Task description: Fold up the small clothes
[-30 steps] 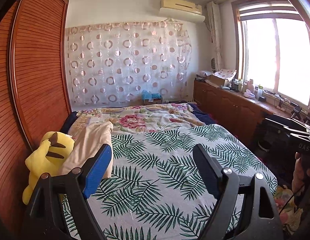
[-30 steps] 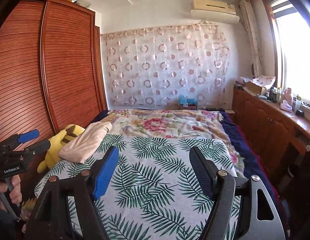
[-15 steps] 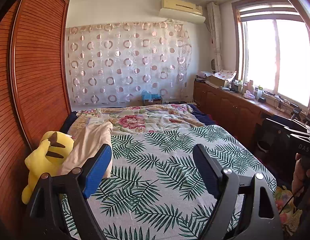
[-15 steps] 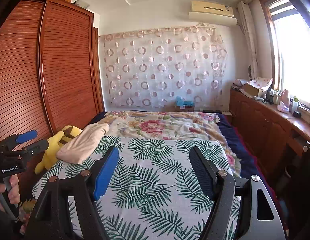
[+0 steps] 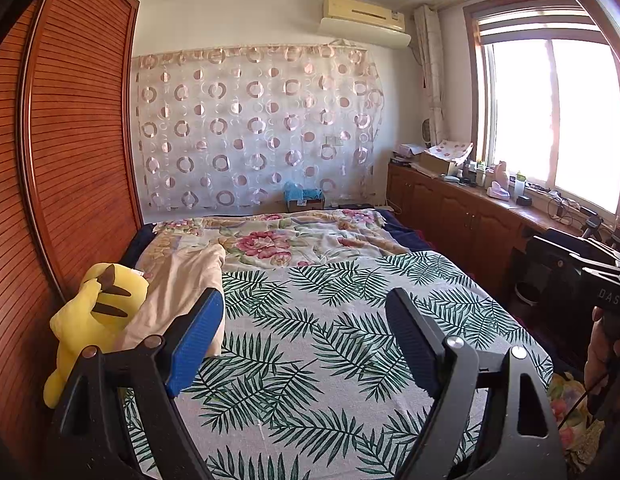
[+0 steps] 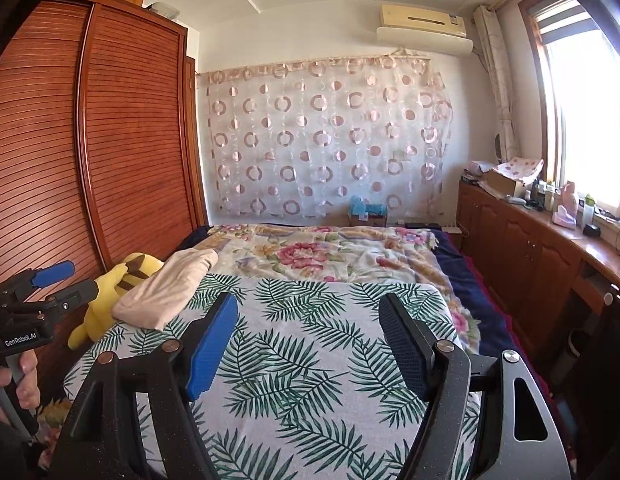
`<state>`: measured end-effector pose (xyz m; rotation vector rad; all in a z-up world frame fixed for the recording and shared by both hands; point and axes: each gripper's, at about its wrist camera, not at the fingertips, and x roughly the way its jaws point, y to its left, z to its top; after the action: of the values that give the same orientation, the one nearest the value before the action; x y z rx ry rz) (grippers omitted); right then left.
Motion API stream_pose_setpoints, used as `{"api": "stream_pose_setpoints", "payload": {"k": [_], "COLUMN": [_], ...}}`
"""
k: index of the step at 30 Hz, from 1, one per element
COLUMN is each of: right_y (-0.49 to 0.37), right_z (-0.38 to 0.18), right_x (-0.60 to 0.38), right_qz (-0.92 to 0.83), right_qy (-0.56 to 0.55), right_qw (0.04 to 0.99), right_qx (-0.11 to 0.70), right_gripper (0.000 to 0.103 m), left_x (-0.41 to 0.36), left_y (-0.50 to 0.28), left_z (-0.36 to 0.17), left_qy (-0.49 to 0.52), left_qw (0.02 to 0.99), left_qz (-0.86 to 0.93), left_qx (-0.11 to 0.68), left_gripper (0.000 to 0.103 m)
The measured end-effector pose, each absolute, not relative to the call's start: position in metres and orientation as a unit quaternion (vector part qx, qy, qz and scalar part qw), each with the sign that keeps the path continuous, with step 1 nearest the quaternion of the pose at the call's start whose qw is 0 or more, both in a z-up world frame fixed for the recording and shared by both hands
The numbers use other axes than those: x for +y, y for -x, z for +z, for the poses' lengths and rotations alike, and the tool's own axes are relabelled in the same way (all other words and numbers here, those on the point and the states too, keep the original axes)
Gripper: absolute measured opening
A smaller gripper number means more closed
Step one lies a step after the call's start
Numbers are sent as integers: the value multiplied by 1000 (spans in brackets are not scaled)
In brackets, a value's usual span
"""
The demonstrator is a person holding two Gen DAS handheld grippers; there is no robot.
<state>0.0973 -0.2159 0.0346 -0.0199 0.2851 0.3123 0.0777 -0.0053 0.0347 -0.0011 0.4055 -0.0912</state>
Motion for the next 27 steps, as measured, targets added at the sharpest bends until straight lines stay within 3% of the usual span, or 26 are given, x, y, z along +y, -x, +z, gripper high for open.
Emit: {"api": "stream_pose_setpoints", "payload": {"k": [27], "right_y": [-102], "right_z": [33], "right_x": [-219], "right_qz": [154], "right_qy": [12], "right_qw": [978], "right_qx": [139], "right_gripper": [75], "left_x": [-6], "left_y": [-77], "left_z": [34], "left_qy": [1], "left_qw": [979], "left_qz": [-45], "left_qx": [201], "left_gripper": [84]}}
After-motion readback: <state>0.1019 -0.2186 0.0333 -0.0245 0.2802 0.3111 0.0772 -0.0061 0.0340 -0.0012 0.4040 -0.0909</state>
